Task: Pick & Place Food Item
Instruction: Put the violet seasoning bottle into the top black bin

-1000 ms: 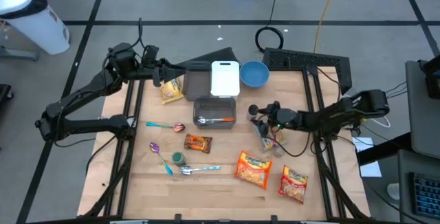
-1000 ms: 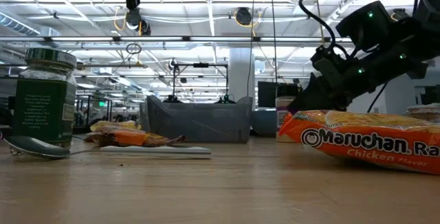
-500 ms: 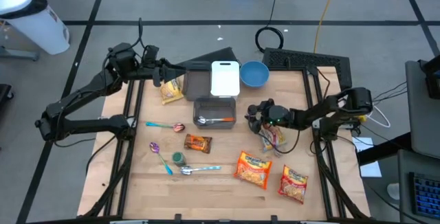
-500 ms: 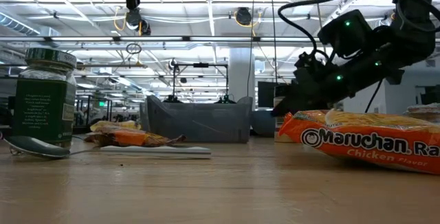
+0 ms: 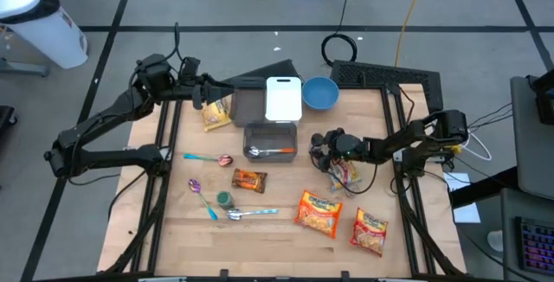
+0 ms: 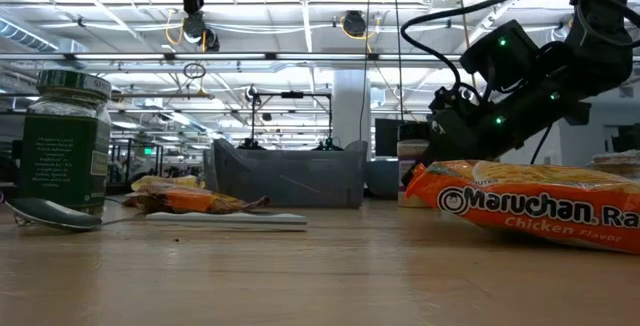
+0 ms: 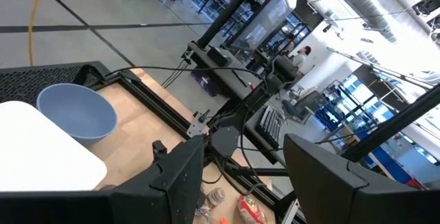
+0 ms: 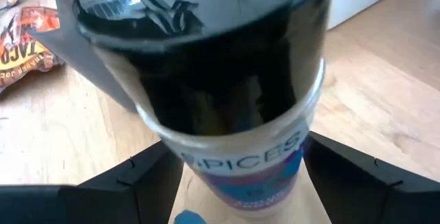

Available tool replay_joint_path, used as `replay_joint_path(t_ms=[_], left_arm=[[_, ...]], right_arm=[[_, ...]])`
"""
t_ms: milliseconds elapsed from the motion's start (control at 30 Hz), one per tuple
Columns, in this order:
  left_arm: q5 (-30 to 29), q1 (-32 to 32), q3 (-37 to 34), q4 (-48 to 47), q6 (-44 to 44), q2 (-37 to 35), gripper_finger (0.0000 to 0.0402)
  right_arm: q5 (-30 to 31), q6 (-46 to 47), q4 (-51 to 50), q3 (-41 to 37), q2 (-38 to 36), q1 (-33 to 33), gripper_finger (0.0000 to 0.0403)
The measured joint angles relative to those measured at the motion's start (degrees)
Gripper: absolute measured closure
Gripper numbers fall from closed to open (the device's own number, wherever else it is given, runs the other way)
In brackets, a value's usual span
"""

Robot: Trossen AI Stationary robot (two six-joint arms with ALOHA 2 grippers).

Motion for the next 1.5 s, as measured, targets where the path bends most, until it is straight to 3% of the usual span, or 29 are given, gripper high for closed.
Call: replay_joint_path(t_ms=[333,733,1267,1500], left_arm=[[0.0,0.0,0.0,0.0,-0.2,0.0,0.0192],[0.0,0.0,0.0,0.0,-0.5,0.0,0.0192],[0.0,0.0,0.0,0.0,-0.2,0.0,0.0192],[-0.4,0.0,0.0,-0.1,0.9,0.0,0.0192]], right_arm=[[1.2,0.0,-1.2,0.0,0.0,0.0,0.0132],[1.2,0.0,-1.5,0.0,0.0,0.0,0.0221],[1.0,-1.7,2.5,0.7,-1.8,-0.1,0.0223],[-3.9,-4.4,-2.1,6.1,-6.6,-0.8,0.0229]])
